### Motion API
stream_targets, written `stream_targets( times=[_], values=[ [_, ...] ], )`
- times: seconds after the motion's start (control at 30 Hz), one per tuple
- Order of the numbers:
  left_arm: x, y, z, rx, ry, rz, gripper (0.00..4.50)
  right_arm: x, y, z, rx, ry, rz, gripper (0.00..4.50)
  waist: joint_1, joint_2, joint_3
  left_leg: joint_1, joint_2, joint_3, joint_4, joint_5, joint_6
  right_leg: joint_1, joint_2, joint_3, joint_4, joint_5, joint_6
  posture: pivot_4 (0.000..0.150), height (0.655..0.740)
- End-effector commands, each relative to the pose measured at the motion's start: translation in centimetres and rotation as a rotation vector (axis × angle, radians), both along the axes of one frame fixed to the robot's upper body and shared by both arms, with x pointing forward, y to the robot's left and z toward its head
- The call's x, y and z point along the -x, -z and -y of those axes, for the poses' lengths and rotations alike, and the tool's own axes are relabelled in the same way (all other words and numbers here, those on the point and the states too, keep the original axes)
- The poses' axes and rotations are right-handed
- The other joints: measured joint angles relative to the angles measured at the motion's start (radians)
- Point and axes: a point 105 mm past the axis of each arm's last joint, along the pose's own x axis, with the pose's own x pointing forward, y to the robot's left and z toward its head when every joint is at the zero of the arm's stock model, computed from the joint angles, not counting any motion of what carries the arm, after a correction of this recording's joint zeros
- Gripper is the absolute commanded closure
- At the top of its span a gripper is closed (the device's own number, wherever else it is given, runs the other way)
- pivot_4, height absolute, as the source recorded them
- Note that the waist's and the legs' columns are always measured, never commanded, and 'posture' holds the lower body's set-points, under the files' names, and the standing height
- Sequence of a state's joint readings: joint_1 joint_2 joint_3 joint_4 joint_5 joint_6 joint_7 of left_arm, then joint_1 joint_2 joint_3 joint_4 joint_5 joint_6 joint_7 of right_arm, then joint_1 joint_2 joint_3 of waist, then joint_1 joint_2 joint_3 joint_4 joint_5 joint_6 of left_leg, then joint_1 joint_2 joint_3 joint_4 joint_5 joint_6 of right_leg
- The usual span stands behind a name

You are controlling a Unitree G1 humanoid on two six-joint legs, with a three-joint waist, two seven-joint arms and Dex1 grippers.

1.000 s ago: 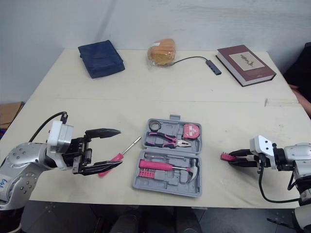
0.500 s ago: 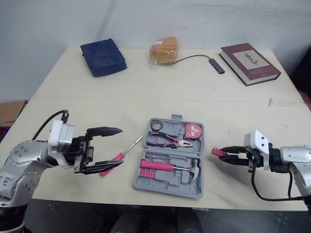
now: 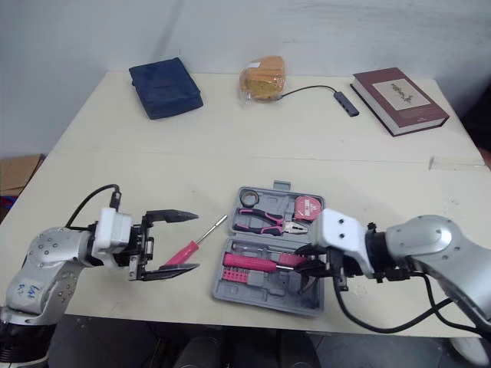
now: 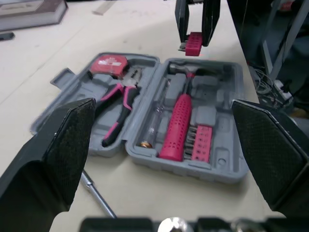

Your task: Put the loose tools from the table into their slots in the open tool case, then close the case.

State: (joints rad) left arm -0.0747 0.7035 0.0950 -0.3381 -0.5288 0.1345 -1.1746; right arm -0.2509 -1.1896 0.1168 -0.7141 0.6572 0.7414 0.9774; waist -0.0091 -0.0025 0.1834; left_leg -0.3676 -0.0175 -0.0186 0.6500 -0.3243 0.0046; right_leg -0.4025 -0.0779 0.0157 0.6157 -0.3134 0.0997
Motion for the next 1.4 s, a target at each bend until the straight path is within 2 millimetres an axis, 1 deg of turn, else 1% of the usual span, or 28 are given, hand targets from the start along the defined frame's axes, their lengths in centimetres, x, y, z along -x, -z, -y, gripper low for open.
stream_targets(
  times=[0.03,0.13,0.2,0.3,0.37,0.53,0.73,1.2,1.27,1.4],
  values=[
    [0.4,-0.4,0.3,0.050,-0.006,-0.035,0.00,1.4,1.0,-1.2,0.109,-0.071,-0.016,3.76,0.003,0.000,0.000,-0.003,0.000,0.000,0.001,0.000,0.000,-0.003,0.000,0.000,0.001,0.000,0.000,0.150,0.7400],
    [1.0,0.0,0.1,0.042,-0.010,-0.058,0.00,1.3,1.4,-1.9,0.153,-0.066,-0.022,3.76,0.007,0.000,0.000,-0.006,0.000,0.000,0.001,0.001,-0.002,-0.008,0.000,0.000,0.004,0.000,0.000,0.150,0.7400],
    [1.2,0.2,0.1,0.034,-0.008,-0.065,0.00,1.0,1.6,-1.9,0.178,-0.051,-0.023,3.76,0.007,0.000,0.000,-0.006,0.000,0.000,0.001,0.001,-0.002,-0.008,0.000,0.000,0.004,0.000,0.000,0.150,0.7400],
    [0.9,-0.4,0.0,0.102,-0.066,-0.091,0.00,0.5,2.0,-1.8,0.197,-0.004,-0.027,3.76,0.008,0.000,0.000,-0.006,0.000,0.000,0.002,0.001,-0.001,-0.007,0.000,0.000,0.004,0.000,0.000,0.150,0.7400],
    [1.0,-0.2,-0.2,0.090,-0.076,-0.089,0.00,0.6,2.1,-1.8,0.208,-0.003,-0.031,3.76,0.008,0.000,0.000,-0.006,0.000,0.000,0.002,0.001,-0.001,-0.007,0.000,0.000,0.004,0.000,0.000,0.150,0.7400],
    [1.4,0.2,-0.2,0.074,-0.072,-0.097,0.00,0.1,2.3,-2.0,0.211,0.026,-0.030,3.76,0.004,0.000,0.000,-0.006,-0.001,0.000,0.002,0.001,-0.001,-0.007,0.000,0.000,0.005,0.000,0.000,0.150,0.7400],
    [1.6,0.3,0.0,0.071,-0.072,-0.101,0.00,0.0,3.0,-2.2,0.228,0.034,-0.074,3.76,0.007,-0.001,0.000,-0.005,-0.001,0.000,0.002,0.001,-0.001,-0.007,0.000,0.000,0.006,0.000,0.000,0.150,0.7400],
    [1.6,0.1,0.2,0.060,-0.065,-0.106,0.00,-0.5,3.6,-4.0,0.220,0.043,-0.094,3.76,0.001,-0.002,-0.001,-0.005,-0.001,0.000,0.002,0.002,-0.001,-0.007,0.000,0.000,0.006,0.000,0.000,0.150,0.7400],
    [1.7,0.1,0.2,0.060,-0.066,-0.107,0.00,-0.7,3.8,-4.0,0.225,0.057,-0.102,3.76,-0.001,-0.002,-0.001,-0.004,-0.001,0.000,0.002,0.002,-0.001,-0.007,0.000,0.000,0.007,0.000,0.000,0.150,0.7400],
    [1.7,0.1,0.3,0.060,-0.066,-0.107,0.00,-1.0,4.5,-3.4,0.259,0.096,-0.113,3.76,-0.004,-0.004,-0.002,-0.004,-0.001,0.000,0.002,0.002,-0.002,-0.007,0.000,0.000,0.007,0.000,0.000,0.150,0.7400]
  ],
)
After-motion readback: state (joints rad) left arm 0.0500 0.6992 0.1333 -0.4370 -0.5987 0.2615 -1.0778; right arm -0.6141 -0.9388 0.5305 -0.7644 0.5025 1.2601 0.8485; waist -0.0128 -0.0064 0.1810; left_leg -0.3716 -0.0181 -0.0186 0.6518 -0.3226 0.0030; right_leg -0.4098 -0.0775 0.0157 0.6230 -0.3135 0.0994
